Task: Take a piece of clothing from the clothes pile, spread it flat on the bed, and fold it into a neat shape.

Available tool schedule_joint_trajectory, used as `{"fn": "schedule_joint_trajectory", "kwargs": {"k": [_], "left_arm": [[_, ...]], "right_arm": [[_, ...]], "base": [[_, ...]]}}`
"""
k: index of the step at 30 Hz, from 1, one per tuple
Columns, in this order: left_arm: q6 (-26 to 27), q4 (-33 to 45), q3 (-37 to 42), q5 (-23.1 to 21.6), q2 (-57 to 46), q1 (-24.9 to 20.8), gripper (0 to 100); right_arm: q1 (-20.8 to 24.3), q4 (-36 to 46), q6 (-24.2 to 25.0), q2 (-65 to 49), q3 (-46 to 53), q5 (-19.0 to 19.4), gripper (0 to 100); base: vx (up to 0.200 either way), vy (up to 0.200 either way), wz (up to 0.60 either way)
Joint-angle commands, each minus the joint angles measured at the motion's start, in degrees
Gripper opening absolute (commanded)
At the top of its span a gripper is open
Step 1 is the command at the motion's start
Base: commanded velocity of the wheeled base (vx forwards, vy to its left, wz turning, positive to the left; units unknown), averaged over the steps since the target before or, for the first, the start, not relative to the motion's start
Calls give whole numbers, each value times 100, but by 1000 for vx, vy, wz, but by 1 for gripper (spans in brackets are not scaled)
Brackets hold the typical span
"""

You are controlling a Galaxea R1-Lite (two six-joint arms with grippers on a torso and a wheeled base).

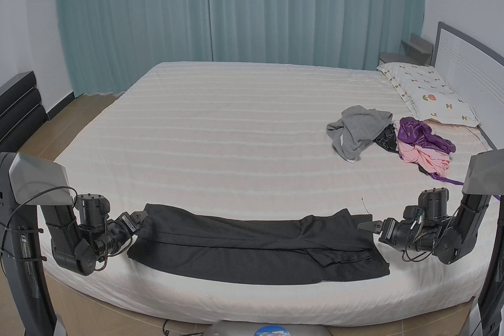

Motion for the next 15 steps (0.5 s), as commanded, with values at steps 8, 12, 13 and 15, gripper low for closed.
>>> {"fn": "schedule_joint_trajectory", "kwargs": {"k": [8, 12, 13, 15], "left_arm": [[15, 123, -623, 121, 504, -211, 100], [15, 343, -817, 192, 531, -220, 0], [15, 343, -834, 245, 531, -211, 0], [15, 326, -834, 341, 531, -211, 0]], "right_arm": [[694, 8, 816, -176, 178, -1277, 100], [808, 17, 887, -185, 169, -1567, 100], [826, 26, 939, -185, 169, -1620, 100], [852, 35, 983, -176, 169, -1699, 100]], "base": [[0, 0, 0], [0, 0, 0], [0, 0, 0], [0, 0, 0]]}}
